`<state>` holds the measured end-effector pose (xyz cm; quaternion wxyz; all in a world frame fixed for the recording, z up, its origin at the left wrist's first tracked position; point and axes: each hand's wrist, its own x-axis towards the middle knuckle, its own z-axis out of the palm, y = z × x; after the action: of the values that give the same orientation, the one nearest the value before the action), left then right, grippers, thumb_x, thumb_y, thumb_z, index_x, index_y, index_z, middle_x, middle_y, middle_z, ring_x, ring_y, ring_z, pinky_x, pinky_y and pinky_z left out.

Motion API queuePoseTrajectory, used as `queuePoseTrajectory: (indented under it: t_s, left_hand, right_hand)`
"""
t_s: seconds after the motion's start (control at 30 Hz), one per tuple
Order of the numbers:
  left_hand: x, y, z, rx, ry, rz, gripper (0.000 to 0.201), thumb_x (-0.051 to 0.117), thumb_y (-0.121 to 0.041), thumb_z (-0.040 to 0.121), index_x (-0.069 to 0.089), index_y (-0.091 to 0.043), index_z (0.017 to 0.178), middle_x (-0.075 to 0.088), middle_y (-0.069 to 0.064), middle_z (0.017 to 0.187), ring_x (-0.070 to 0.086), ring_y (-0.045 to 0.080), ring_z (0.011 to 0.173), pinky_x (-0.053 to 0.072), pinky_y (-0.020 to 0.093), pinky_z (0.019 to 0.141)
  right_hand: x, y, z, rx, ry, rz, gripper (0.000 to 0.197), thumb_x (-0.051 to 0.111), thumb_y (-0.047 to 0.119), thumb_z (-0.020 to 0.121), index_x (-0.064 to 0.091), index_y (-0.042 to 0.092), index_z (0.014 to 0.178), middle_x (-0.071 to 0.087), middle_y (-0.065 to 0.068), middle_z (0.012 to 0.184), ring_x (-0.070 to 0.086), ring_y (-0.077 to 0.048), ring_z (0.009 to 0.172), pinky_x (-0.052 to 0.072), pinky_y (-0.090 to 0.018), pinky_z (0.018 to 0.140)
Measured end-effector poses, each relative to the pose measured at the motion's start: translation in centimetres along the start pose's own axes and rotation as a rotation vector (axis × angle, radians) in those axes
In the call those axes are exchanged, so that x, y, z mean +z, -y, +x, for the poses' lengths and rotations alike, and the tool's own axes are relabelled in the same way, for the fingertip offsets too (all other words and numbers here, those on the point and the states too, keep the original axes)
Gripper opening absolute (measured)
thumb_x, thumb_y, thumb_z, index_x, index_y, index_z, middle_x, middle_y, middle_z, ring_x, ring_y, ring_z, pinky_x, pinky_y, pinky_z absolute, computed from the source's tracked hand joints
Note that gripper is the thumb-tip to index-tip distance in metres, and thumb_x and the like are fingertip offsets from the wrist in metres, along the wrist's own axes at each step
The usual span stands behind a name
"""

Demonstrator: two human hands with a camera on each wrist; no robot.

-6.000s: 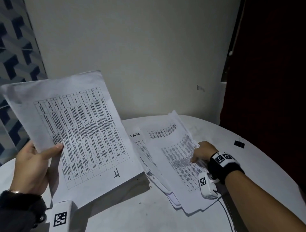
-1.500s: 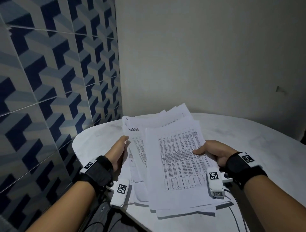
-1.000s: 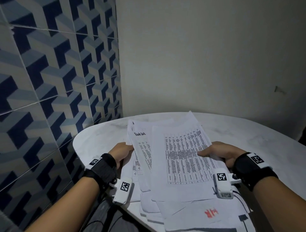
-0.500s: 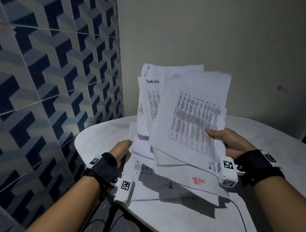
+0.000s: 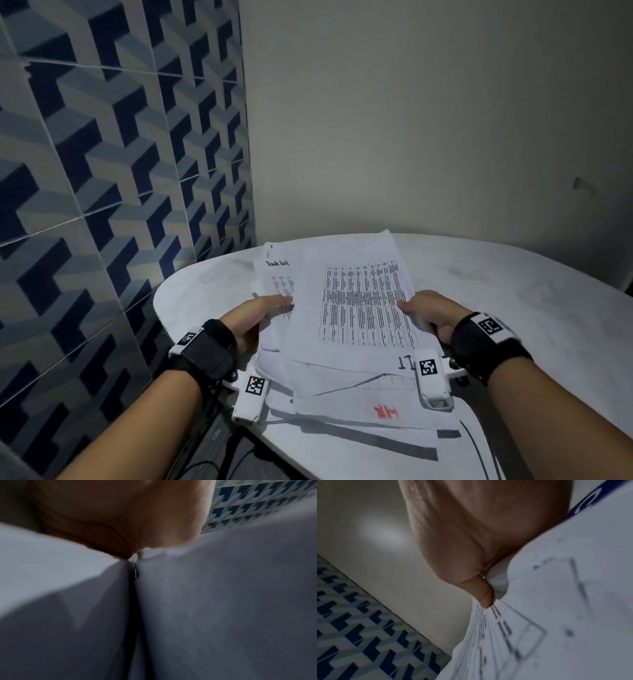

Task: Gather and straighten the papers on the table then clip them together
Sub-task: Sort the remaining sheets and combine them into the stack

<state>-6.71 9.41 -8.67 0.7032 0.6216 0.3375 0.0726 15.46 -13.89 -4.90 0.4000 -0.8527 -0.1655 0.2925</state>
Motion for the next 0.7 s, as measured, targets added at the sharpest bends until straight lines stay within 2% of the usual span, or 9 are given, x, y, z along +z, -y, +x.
queuePoseTrajectory:
  t_s: [0.07, 0.13, 0.23, 0.33, 0.4, 0.47, 0.53, 0.63, 0.7]
  left_hand:
    - [-0.3, 0.0, 0.0, 0.035, 0.02, -0.019, 0.044, 0.066, -0.032, 0.096, 0.064, -0.014, 0.135, 0.072, -0.003, 0.127, 0.055, 0.005, 0.115, 0.017, 0.023, 0.108]
    - [-0.3, 0.2, 0.2, 0.04, 0.036, -0.091, 0.043, 0.068, -0.046, 0.091, 0.067, -0.025, 0.129, 0.071, -0.008, 0.119, 0.057, 0.003, 0.084, 0.025, 0.02, 0.112]
    - [-0.4, -0.1, 0.2, -0.014, -0.02, -0.227, 0.026, 0.061, -0.051, 0.096, 0.065, -0.028, 0.085, 0.074, -0.014, 0.102, 0.043, 0.0, 0.038, 0.047, 0.012, 0.064]
    - [-0.3, -0.5, 0.0, 0.017, -0.011, -0.253, 0.034, 0.056, -0.055, 0.098, 0.065, -0.034, 0.123, 0.066, -0.018, 0.133, 0.061, -0.006, 0.074, 0.045, 0.009, 0.081]
    - [-0.3, -0.6, 0.0, 0.08, -0.019, -0.172, 0.046, 0.047, -0.054, 0.102, 0.048, -0.039, 0.145, 0.056, -0.018, 0.145, 0.053, -0.008, 0.115, 0.026, 0.016, 0.104]
    - [-0.4, -0.5, -0.1, 0.097, 0.046, -0.139, 0.036, 0.048, -0.048, 0.103, 0.054, -0.039, 0.138, 0.064, -0.018, 0.133, 0.056, -0.009, 0.114, 0.025, 0.021, 0.109]
    - [-0.6, -0.3, 0.0, 0.068, 0.097, -0.046, 0.03, 0.059, -0.038, 0.1, 0.063, -0.029, 0.129, 0.068, -0.015, 0.127, 0.059, -0.009, 0.111, 0.024, 0.025, 0.115]
    - [-0.9, -0.3, -0.1, 0.032, 0.055, 0.144, 0.03, 0.077, -0.022, 0.087, 0.071, -0.013, 0.115, 0.074, -0.007, 0.116, 0.064, 0.001, 0.107, 0.036, 0.023, 0.107]
    - [-0.9, -0.6, -0.5, 0.014, 0.078, 0.228, 0.032, 0.085, -0.018, 0.073, 0.07, -0.006, 0.099, 0.074, 0.004, 0.102, 0.067, 0.018, 0.084, 0.049, 0.019, 0.081]
  right_hand:
    - [0.1, 0.1, -0.1, -0.029, -0.019, 0.091, 0.042, 0.05, 0.014, 0.107, 0.047, 0.012, 0.065, 0.038, -0.001, 0.038, 0.039, -0.01, 0.031, 0.046, -0.035, 0.085]
    - [-0.1, 0.1, -0.2, -0.085, 0.006, 0.26, 0.02, 0.047, 0.007, 0.108, 0.059, 0.007, 0.092, 0.05, -0.004, 0.048, 0.064, -0.007, 0.053, 0.039, -0.034, 0.106]
    - [-0.9, 0.5, -0.5, -0.155, 0.048, 0.514, 0.034, 0.047, 0.007, 0.107, 0.053, 0.0, 0.14, 0.069, -0.011, 0.118, 0.066, -0.02, 0.111, 0.049, -0.028, 0.098]
    - [-1.0, 0.5, -0.3, -0.121, 0.088, 0.547, 0.023, 0.047, 0.005, 0.106, 0.061, 0.006, 0.125, 0.067, -0.003, 0.123, 0.07, -0.009, 0.098, 0.056, -0.019, 0.073]
    - [0.1, 0.1, 0.5, -0.087, 0.059, 0.367, 0.028, 0.055, 0.004, 0.103, 0.058, 0.004, 0.131, 0.061, -0.007, 0.134, 0.065, -0.019, 0.113, 0.051, -0.027, 0.091]
    - [1.2, -0.1, 1.0, -0.061, 0.06, 0.105, 0.013, 0.063, 0.004, 0.096, 0.06, 0.002, 0.108, 0.066, -0.015, 0.102, 0.064, -0.028, 0.087, 0.051, -0.04, 0.079]
    - [1.8, 0.5, 1.0, -0.043, 0.036, -0.005, 0.014, 0.066, 0.007, 0.092, 0.053, 0.0, 0.092, 0.055, -0.013, 0.073, 0.052, -0.022, 0.061, 0.04, -0.03, 0.058]
    - [2.1, 1.7, 0.5, -0.03, 0.021, -0.125, 0.025, 0.072, 0.015, 0.089, 0.056, 0.0, 0.102, 0.059, -0.014, 0.089, 0.056, -0.025, 0.076, 0.038, -0.026, 0.058]
    - [2.2, 1.8, 0.6, -0.008, 0.052, -0.118, 0.02, 0.072, 0.012, 0.091, 0.055, 0.004, 0.084, 0.056, -0.009, 0.07, 0.052, -0.022, 0.061, 0.037, -0.025, 0.056]
